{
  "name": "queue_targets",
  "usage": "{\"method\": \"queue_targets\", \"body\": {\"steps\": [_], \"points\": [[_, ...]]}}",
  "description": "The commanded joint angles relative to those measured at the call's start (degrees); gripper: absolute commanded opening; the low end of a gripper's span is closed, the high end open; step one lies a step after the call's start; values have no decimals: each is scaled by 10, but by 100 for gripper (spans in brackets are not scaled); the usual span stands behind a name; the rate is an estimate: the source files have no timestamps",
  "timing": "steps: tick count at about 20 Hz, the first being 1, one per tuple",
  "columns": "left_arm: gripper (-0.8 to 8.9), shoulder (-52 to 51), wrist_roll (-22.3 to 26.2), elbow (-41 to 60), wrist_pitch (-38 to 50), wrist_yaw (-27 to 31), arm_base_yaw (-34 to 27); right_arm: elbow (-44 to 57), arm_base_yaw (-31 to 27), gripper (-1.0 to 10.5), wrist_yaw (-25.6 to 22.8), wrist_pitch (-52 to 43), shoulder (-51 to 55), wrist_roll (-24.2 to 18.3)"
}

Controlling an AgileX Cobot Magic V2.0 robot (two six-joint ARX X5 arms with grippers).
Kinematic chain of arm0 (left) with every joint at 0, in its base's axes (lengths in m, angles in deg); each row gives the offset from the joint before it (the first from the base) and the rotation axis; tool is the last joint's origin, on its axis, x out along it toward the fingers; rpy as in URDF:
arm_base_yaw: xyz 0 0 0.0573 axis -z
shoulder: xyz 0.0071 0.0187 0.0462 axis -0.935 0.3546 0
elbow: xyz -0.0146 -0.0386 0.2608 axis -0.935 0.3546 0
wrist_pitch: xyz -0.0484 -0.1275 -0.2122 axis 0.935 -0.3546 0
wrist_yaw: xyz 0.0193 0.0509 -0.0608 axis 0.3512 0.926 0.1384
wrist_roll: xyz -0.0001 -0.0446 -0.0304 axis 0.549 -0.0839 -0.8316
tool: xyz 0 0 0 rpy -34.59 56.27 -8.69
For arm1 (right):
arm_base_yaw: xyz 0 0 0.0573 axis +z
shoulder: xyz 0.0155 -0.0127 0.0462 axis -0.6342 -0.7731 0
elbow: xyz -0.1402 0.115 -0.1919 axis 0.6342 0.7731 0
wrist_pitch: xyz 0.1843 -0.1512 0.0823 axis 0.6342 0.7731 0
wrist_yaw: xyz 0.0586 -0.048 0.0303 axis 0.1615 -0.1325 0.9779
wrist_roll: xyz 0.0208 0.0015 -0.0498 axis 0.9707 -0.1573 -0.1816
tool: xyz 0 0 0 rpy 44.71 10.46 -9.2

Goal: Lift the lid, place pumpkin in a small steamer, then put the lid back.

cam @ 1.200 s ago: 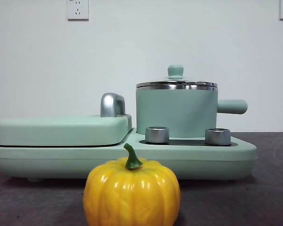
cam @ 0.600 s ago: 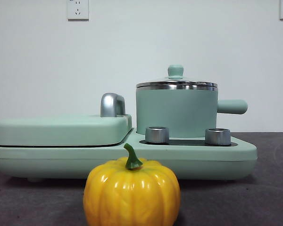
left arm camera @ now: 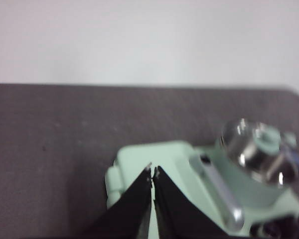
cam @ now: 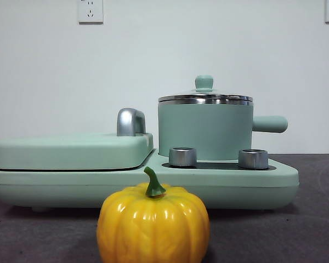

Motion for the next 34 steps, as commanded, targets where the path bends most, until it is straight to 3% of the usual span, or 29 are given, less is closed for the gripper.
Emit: {"method": "queue_targets", "body": {"steps": [1,6,11,13,15,20,24,28,34], "points": [[10,23,121,-24,-17,-7,12,-11,9,14,10,17,-17,-75],[9,53,216,-32,-32,-8,48,-11,20,14,10,59,-33,-145],[9,73,345,-32,-32,-8,89,-11,31,14,9,67,-34,-246],[10,80,362,-32,-31,-8,102,-11,32,15,10,67,-33,-275],[36,85,355,-32,-31,-8,110,-11,33,28,10,67,-33,-280],[208,90,324,-32,-24,-13,123,-11,33,247,10,67,-33,-278],[306,90,325,-32,-24,-41,131,-11,33,277,10,67,-33,-269],[317,99,318,-32,-12,-42,145,-11,33,276,10,67,-34,-257],[315,155,210,-32,114,-42,184,-11,33,276,9,66,-34,-251]]}}
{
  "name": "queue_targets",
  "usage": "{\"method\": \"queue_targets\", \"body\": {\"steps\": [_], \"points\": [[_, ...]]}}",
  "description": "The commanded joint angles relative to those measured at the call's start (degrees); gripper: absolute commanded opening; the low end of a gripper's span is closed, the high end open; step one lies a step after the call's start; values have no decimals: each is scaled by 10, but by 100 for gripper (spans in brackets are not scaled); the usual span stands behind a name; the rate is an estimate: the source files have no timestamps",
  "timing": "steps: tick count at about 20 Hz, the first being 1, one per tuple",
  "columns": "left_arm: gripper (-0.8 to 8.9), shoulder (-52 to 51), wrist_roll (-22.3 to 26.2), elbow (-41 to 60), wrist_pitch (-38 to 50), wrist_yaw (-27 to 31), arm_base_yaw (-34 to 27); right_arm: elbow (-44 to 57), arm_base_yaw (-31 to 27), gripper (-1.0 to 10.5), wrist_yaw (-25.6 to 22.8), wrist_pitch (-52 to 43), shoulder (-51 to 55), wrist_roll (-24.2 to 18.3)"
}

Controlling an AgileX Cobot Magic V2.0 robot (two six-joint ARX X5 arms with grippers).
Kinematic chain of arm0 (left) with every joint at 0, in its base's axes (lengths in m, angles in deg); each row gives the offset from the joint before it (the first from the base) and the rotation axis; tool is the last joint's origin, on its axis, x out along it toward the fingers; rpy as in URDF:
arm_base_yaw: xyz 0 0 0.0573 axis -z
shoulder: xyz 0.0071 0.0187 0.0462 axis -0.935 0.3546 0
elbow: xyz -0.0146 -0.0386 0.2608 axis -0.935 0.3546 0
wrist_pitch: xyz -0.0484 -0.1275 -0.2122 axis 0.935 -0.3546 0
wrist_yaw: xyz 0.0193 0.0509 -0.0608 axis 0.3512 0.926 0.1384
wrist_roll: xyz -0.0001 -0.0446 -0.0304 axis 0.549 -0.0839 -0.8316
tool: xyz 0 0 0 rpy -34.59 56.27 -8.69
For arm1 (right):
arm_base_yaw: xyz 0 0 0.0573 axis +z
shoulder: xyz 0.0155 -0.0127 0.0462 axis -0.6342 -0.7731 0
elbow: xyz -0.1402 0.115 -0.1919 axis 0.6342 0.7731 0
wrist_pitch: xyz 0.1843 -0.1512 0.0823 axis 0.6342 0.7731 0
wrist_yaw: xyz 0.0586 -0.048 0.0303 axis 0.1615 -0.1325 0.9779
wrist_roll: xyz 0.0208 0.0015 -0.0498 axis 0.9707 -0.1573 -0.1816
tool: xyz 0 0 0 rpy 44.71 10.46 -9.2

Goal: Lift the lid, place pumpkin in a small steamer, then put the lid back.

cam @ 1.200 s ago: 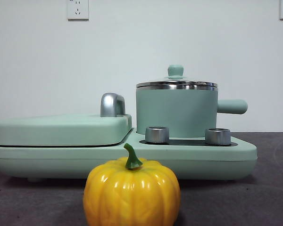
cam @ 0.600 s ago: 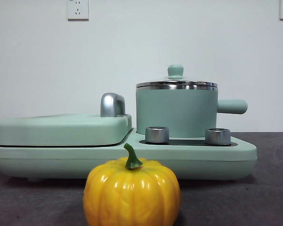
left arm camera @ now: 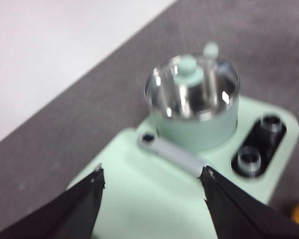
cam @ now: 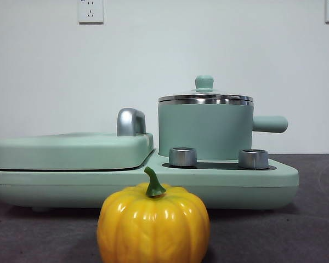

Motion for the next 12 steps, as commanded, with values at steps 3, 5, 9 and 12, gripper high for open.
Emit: {"method": "queue_targets", "body": {"steps": [3,5,9,12], "points": [[312,64,-99,-13,126,-3,40,-11,2,276,2,-3,-2,10],[312,94,-110,-13,173,4,58,-11,2,276,2,-3,-2,10],[312,157,-130,-13,269,18,94,-11,2,276,2,-3,-2,10],[312,202,-132,-13,340,27,117,-11,2,276,2,-3,-2,10]]}}
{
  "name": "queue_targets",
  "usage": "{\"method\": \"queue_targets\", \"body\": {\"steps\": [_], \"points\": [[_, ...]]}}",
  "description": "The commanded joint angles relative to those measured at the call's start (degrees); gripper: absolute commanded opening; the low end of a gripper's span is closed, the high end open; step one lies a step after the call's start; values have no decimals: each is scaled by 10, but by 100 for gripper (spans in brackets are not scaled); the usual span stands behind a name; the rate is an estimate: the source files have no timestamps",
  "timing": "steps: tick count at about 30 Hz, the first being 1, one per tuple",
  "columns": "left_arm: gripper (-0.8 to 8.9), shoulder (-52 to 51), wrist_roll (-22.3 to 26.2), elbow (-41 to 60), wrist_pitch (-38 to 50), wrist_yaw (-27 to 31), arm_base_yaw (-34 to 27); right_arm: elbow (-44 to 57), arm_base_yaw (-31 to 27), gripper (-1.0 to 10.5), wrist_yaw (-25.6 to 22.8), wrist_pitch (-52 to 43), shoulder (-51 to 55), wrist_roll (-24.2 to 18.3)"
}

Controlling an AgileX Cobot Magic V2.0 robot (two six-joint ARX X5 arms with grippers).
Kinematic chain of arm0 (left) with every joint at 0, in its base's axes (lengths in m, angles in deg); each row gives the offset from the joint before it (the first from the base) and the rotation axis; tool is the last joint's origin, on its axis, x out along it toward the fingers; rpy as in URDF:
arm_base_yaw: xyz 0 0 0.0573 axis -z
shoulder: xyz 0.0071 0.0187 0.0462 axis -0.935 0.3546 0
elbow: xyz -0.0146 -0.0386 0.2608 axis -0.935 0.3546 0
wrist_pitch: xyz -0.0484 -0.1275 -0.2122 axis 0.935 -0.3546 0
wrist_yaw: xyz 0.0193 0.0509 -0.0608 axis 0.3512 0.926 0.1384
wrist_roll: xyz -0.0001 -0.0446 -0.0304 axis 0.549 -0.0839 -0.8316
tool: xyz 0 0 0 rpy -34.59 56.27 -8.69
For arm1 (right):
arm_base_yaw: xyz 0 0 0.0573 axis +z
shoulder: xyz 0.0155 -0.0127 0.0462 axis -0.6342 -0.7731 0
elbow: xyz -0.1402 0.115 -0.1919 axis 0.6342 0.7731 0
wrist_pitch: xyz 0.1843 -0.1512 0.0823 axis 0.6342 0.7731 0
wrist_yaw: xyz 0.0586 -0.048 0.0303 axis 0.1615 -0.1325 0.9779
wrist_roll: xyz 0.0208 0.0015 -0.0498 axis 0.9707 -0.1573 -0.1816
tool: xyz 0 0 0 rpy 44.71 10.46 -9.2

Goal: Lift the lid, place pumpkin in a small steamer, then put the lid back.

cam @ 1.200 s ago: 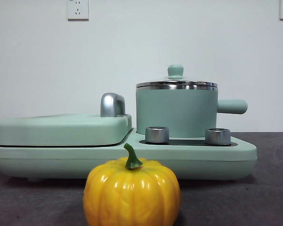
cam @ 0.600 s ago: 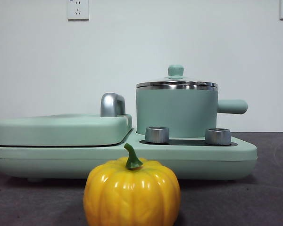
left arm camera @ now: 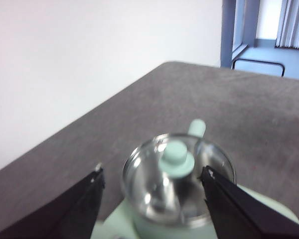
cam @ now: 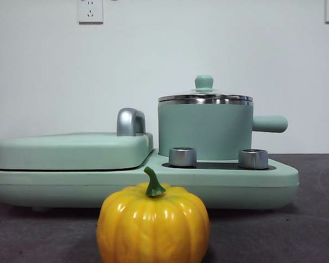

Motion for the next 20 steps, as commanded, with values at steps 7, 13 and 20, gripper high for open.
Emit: {"method": "queue_targets", "body": {"steps": [7,13,20], "points": [[312,124,-56,-21,186,38,55,-11,2,276,2,-3,-2,10],[312,190,-66,-34,227,38,79,-11,2,276,2,-3,-2,10],[312,256,-66,-64,228,40,86,-11,2,276,2,-3,-2,10]]}}
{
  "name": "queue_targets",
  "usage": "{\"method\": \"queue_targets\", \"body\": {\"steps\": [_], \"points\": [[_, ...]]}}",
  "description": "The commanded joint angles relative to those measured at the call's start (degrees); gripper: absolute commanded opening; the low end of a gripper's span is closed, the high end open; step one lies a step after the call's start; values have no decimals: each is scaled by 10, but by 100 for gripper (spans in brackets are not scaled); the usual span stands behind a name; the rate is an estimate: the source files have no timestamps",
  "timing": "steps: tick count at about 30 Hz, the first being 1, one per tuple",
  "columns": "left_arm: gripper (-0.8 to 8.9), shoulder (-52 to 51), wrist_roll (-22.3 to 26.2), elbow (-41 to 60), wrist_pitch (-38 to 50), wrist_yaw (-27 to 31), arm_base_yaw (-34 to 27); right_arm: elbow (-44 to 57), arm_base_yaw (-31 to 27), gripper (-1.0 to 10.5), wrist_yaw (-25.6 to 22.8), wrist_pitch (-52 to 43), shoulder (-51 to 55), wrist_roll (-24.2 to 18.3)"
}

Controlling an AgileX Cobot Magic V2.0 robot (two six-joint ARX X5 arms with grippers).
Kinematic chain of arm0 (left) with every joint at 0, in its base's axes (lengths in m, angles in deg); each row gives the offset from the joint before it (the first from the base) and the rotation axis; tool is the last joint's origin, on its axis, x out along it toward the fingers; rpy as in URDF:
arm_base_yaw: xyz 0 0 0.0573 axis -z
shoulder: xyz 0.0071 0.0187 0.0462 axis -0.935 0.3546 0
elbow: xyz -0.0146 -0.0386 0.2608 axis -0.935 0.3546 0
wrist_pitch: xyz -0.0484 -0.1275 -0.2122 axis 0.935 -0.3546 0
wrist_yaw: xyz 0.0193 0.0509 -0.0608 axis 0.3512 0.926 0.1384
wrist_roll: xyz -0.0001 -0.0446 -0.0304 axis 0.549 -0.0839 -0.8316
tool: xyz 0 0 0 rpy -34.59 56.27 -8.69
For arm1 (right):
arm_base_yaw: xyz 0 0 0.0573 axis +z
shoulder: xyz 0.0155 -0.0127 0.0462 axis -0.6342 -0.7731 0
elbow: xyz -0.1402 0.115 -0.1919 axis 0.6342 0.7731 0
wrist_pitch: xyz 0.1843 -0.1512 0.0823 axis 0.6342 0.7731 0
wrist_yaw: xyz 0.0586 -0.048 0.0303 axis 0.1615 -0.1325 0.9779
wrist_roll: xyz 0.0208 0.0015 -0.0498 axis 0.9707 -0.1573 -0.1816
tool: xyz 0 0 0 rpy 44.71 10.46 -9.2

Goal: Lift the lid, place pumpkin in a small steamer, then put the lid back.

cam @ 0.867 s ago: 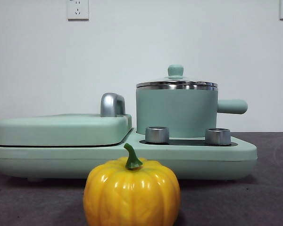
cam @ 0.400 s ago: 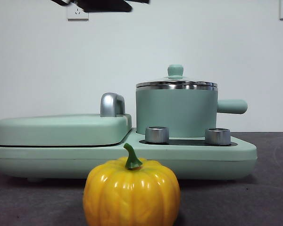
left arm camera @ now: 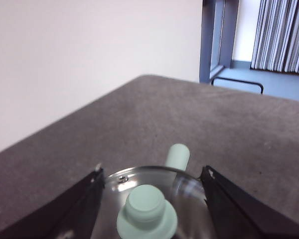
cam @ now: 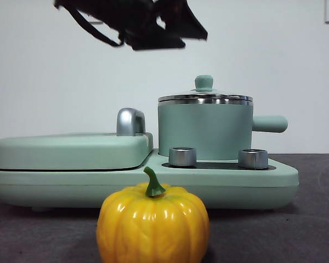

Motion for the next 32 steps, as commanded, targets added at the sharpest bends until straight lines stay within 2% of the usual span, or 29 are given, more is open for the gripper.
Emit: {"method": "queue_targets", "body": {"steps": [1,20,32], "points": [[312,23,-5,-23,9,1,5,-11,2,276,1,-3,-2,10],[312,123,-5,-67,28,3,5,-11,2,276,-2,-3,-2,10],[301,138,-5,-69,7,3,8,-11,2,276,-2,-3,-2,10]]}}
